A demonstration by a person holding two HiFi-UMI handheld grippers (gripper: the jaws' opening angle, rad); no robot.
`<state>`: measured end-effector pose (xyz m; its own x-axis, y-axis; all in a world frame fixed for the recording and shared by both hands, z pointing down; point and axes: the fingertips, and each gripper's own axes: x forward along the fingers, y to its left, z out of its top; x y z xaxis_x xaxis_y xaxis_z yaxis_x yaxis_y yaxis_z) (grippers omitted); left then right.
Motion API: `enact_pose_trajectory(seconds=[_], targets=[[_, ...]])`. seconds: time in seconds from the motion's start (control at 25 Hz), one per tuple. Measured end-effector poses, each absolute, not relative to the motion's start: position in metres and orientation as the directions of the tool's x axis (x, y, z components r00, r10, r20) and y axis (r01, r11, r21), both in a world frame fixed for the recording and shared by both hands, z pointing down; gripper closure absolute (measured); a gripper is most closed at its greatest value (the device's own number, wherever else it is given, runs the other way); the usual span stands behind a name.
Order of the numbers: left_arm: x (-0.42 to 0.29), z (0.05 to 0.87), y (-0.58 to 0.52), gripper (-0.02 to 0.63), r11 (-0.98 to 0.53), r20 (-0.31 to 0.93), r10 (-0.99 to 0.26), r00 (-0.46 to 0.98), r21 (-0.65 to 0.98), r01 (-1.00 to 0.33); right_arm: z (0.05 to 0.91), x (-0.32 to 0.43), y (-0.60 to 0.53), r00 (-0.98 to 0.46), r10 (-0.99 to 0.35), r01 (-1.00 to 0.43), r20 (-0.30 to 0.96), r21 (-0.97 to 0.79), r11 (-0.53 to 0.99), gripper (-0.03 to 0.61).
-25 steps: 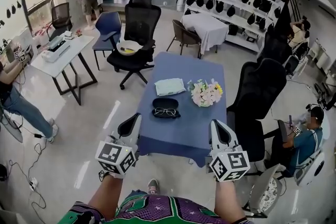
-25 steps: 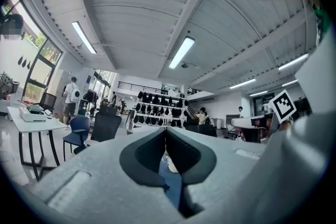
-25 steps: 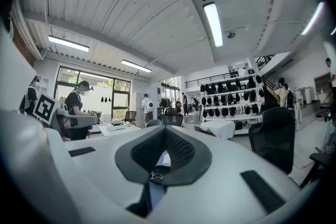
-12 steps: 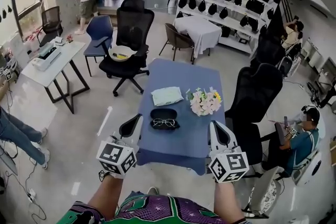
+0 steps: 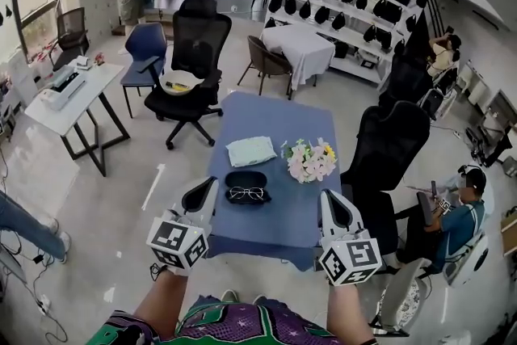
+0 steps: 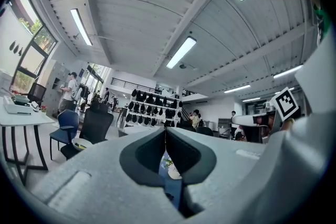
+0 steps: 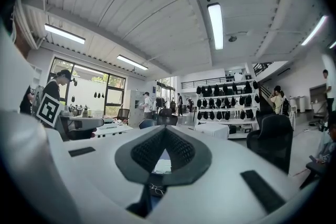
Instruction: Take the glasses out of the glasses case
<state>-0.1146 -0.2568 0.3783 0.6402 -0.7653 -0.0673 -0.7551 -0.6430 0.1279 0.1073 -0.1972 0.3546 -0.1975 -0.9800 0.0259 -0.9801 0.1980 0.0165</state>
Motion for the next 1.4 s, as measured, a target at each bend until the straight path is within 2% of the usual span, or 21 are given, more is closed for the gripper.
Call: enact_pose_trajectory(seconds=[0.28, 0.92, 1.12, 1.24, 1.28, 1.36, 1.4], targets=[[-0.093, 0.384, -0.273, 0.598, -0.644, -0.059, -0.764, 0.642, 0.125, -0.755, 0.368, 0.127, -0.219, -0.206, -0.978, -0.979, 0.042, 0.001, 0.206, 0.577], [-0.047, 0.36, -0.328, 0.598, -0.593, -0.108, -0.804, 0.585, 0.077, -0.802, 0.356, 0.16, -0.318, -0.347, -0.938, -0.938, -0.008, -0.016, 0.347, 0.577], [-0.045, 0.362, -0.338, 0.597, -0.602, -0.104, -0.797, 0.595, 0.056, -0.797, 0.363, 0.156, -0.332, -0.355, -0.935, -0.935, 0.004, -0.012, 0.355, 0.577], [-0.041, 0.364, -0.341, 0.594, -0.639, -0.107, -0.769, 0.63, 0.101, -0.763, 0.365, 0.157, -0.335, -0.354, -0.935, -0.935, 0.009, -0.014, 0.354, 0.577], [-0.039, 0.364, -0.341, 0.574, -0.652, -0.109, -0.758, 0.643, 0.116, -0.749, 0.365, 0.157, -0.334, -0.354, -0.935, -0.935, 0.008, -0.013, 0.353, 0.577], [-0.035, 0.364, -0.342, 0.481, -0.675, -0.108, -0.738, 0.666, 0.14, -0.725, 0.364, 0.158, -0.332, -0.351, -0.936, -0.936, 0.008, -0.013, 0.351, 0.577], [-0.034, 0.364, -0.342, 0.455, -0.68, -0.105, -0.732, 0.673, 0.145, -0.718, 0.364, 0.158, -0.331, -0.348, -0.937, -0.937, 0.008, -0.012, 0.348, 0.577]])
